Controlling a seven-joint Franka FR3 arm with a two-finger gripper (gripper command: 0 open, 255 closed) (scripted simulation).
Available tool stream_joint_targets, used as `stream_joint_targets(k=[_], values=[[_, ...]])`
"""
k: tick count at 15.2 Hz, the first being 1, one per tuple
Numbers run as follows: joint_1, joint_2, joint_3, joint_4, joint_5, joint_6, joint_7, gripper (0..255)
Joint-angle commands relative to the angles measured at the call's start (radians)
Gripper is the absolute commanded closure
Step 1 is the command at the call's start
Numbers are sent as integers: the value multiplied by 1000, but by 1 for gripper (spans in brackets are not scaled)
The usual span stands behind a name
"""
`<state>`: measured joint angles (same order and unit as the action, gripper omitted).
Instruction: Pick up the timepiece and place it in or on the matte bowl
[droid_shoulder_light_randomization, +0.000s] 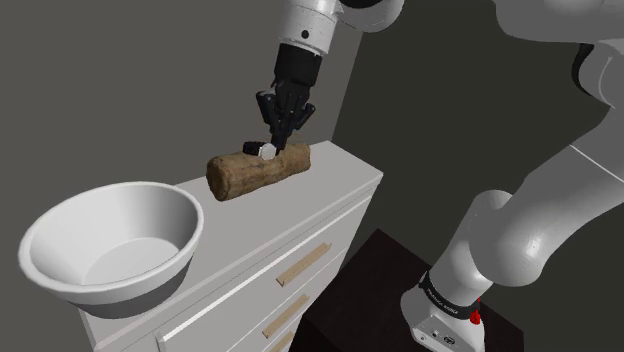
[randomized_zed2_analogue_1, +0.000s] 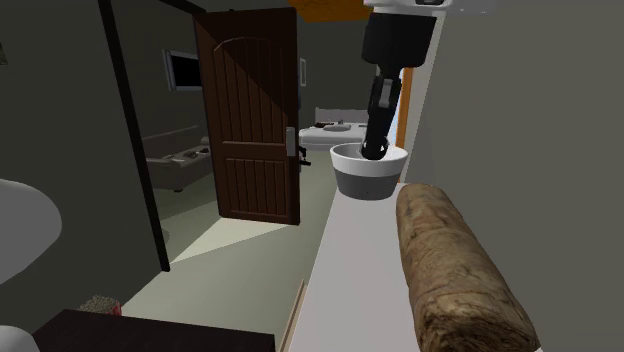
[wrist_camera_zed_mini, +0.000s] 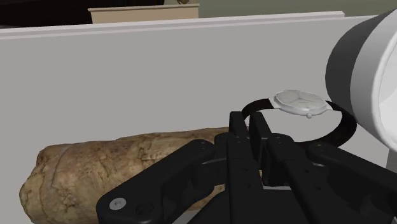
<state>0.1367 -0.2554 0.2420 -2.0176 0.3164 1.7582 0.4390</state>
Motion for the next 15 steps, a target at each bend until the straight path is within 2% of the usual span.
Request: stream_joint_targets(k=[1,6,15], values=[[-1,0,-1,25,-2,-25,6,255],[-2,4,-5,84,-6,-79,19,255],[79,216,133,318,-55,-47,250,255]])
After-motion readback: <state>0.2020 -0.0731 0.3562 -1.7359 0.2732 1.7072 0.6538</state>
